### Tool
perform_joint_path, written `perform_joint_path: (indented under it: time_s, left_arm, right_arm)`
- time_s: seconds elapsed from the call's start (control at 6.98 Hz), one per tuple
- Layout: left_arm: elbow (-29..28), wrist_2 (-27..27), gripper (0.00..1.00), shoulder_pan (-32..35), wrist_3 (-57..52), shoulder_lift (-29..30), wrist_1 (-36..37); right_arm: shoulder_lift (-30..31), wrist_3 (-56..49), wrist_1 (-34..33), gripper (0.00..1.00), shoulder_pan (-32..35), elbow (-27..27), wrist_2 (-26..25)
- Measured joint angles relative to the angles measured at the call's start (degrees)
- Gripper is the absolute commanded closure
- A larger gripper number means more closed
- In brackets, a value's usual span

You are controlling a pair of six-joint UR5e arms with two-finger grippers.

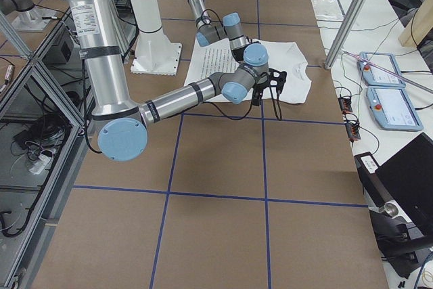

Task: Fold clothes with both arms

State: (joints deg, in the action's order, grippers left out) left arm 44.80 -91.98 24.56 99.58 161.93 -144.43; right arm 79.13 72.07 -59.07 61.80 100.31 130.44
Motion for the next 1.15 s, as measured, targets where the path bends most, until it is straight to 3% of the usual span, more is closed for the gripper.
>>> perform_joint_path:
  time_s: [0.14,0.43,0.57,0.86,1.0,1.15]
  left_arm:
    - [-0.1,0.0,0.21,-0.1,0.0,0.1,0.0]
    - [1.4,-1.1,0.22,0.3,0.0,-0.2,0.6]
    - [5.1,-5.3,0.22,1.8,-0.3,-2.3,3.1]
    - [23.2,-15.6,0.25,6.0,-3.5,-15.5,12.0]
    - [32.9,-17.2,0.25,7.2,-7.0,-23.5,15.2]
    - [42.0,-18.1,0.25,8.5,-11.2,-30.4,19.3]
  right_arm:
    - [0.1,0.0,0.0,0.0,0.0,0.0,0.0]
    - [0.6,1.2,0.0,0.0,-0.1,1.0,0.1]
    - [1.8,4.0,0.0,0.0,-0.7,3.1,0.0]
    - [7.1,14.6,0.0,0.0,-6.3,10.3,-1.7]
    - [10.7,19.8,-0.1,0.01,-12.1,14.6,-6.0]
    - [14.0,26.0,-0.1,0.02,-20.6,18.8,-13.5]
